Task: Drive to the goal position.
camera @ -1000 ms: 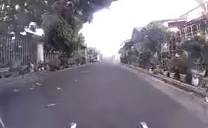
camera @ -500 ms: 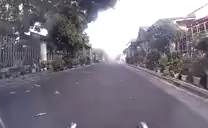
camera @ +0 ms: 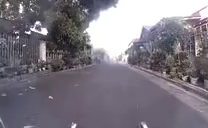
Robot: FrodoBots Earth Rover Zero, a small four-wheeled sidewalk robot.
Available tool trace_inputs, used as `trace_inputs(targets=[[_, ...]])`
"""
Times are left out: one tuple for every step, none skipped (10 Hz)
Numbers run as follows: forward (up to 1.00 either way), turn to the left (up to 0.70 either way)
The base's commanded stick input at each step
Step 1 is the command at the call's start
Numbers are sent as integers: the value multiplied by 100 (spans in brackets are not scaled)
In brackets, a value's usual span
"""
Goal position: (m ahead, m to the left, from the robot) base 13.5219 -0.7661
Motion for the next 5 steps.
trace_inputs(targets=[[70, 0], [70, 0], [70, 0], [70, 0], [70, 0]])
